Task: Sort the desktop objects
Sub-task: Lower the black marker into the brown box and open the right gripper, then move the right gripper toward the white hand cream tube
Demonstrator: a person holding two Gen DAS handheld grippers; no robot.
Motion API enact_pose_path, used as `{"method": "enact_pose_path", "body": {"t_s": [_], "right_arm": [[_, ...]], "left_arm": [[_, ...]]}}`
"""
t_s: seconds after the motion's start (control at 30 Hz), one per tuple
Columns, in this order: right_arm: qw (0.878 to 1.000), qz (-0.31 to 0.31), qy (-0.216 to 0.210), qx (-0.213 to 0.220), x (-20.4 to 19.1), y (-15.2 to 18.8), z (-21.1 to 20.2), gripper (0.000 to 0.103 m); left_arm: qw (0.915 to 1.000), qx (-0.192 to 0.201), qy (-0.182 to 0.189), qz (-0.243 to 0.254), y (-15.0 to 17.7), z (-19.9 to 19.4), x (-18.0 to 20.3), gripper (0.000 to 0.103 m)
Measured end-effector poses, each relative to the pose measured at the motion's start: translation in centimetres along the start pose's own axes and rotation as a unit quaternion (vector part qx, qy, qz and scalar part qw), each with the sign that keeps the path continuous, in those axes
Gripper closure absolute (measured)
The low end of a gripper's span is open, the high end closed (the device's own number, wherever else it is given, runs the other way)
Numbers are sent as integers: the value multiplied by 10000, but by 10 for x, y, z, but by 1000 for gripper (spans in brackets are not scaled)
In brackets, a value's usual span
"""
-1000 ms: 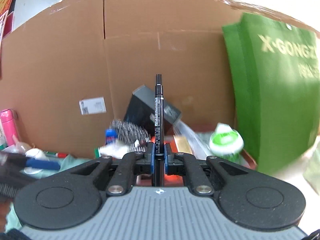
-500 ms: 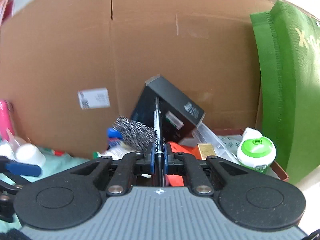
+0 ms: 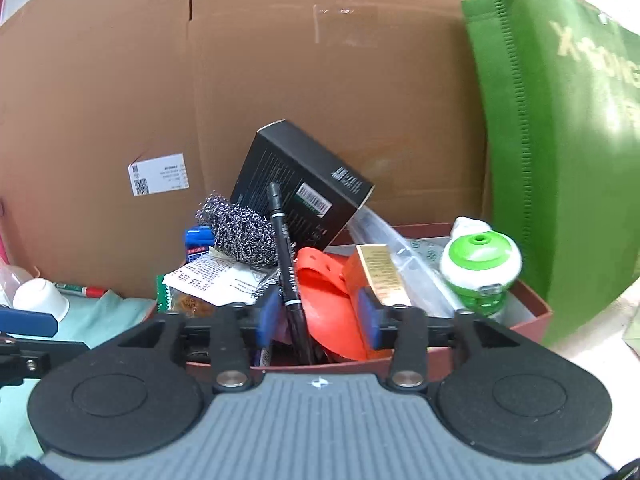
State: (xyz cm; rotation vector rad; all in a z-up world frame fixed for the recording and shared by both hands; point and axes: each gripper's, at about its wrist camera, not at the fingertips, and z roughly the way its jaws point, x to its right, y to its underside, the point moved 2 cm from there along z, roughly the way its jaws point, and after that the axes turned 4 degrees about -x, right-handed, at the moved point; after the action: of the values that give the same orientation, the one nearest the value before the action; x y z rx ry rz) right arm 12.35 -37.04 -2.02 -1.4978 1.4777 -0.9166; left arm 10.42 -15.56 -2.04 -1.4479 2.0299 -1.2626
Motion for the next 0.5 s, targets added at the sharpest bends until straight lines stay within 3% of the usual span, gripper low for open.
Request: {"method": "enact_pose_path", "body": {"t_s": [0.07,0.13,0.3,0.5], "right_arm": [[10000,-40,22,27,-2,2,-7,36],[9999,-78,68,84,-6,5,-14,16],[9994,-259,-17,226,-26,9,-35,13],[9968,-582,-521,185,-68,18,-51,11]], "left_arm": [[10000,-24,-1,-17,3,0,-3,6],[10000,-54,-54,-48,8,-1,-7,6],[9995,-110,-267,-158,22,-7,-23,6],[9973,-120,-647,-331,39,-25,-51,6]]}}
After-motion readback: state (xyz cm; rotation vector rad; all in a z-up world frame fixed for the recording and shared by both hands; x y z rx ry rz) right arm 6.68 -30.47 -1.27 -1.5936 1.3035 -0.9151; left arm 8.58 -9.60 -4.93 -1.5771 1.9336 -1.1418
